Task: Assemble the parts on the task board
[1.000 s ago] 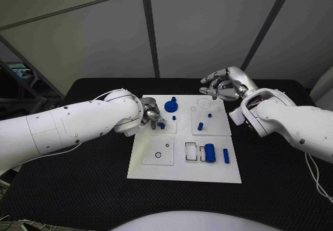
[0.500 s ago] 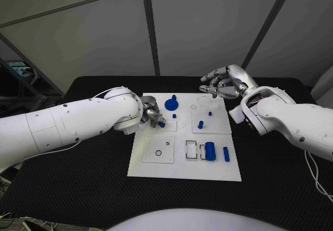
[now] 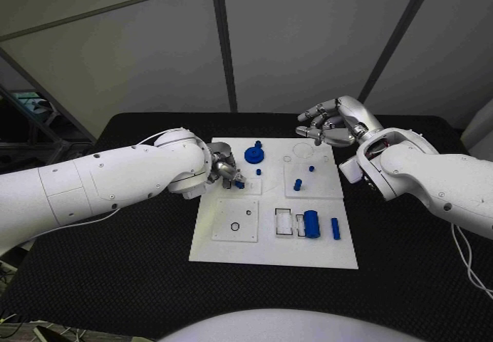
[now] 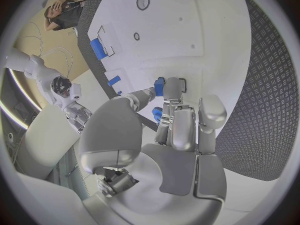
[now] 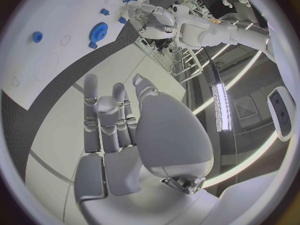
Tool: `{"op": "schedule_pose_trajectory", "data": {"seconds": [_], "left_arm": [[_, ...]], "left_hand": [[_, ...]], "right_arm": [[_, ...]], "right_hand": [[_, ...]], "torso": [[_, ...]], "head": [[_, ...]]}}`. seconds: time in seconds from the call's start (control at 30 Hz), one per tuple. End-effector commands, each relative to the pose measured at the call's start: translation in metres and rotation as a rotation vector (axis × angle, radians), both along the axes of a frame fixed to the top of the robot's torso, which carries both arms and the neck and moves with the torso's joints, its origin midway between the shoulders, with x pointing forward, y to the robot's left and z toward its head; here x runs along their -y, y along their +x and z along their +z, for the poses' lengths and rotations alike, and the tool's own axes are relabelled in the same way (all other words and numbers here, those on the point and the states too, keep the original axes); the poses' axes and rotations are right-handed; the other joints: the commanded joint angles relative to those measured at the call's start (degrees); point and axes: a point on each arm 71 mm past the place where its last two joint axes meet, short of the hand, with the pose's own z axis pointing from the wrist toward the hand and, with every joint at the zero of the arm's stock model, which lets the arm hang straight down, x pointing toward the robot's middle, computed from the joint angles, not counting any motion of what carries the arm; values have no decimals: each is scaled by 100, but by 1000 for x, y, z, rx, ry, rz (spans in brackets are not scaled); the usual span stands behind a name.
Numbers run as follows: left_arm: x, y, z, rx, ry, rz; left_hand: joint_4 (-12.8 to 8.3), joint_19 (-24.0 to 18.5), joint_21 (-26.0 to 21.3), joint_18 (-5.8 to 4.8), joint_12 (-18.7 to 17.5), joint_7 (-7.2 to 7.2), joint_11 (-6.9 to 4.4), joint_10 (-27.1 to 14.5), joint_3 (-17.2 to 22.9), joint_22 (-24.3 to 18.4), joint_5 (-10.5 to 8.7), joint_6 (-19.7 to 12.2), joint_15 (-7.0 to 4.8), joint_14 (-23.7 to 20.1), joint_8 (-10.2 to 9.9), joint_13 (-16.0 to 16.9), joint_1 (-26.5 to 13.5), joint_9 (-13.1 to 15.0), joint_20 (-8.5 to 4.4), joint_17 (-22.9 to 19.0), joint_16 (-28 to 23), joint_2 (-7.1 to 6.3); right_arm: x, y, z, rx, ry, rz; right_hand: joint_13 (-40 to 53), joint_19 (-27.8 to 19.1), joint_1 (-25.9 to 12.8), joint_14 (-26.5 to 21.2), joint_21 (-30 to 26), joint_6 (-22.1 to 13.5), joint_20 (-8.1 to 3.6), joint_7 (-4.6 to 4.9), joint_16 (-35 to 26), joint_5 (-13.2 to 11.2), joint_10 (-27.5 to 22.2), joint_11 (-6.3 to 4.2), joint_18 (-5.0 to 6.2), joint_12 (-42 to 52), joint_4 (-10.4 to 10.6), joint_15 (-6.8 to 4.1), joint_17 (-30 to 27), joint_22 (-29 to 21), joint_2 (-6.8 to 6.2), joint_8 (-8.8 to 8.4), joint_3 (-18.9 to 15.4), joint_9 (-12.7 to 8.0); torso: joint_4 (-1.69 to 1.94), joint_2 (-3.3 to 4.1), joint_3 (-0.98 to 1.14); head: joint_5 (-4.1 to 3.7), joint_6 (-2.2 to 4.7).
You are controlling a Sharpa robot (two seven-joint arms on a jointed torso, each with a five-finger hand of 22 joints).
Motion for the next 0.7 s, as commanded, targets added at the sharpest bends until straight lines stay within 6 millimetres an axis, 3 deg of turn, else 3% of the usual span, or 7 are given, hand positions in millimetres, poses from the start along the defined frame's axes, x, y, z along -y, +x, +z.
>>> {"op": "schedule_pose_trajectory", "data": {"seconds": [0.03, 0.7], "left_arm": [[0, 0, -1, -8, 19, -6], [5, 1, -3, -34, 36, -33]], "left_hand": [[-866, 37, 31, -116, -13, -37, -194, 227, 890, 11, 36, -3, -56, 193, 29, -10, -9, 7, -1, 8, 14, 56], [-786, 218, 193, -174, 403, -149, -270, 504, 633, 312, 13, 133, -106, 200, 160, 358, -247, 0, -45, 19, 21, -16]], "right_arm": [[-1, 0, 1, 1, 3, 8], [-1, 0, 1, -1, 3, 9]], "right_hand": [[-9, 40, -53, -49, -16, -35, -1, -7, -34, 31, -28, 7, 71, -1, 40, 8, -5, -8, -26, 36, -6, -6], [-13, 42, -62, -53, -22, -37, 0, -7, -44, 32, -30, 7, 71, 2, 49, 8, -13, -12, -26, 37, -6, -6]], "torso": [[-4, 5, 1], [-3, 2, 3]], "head": [[-8, -4], [-30, -50]]}}
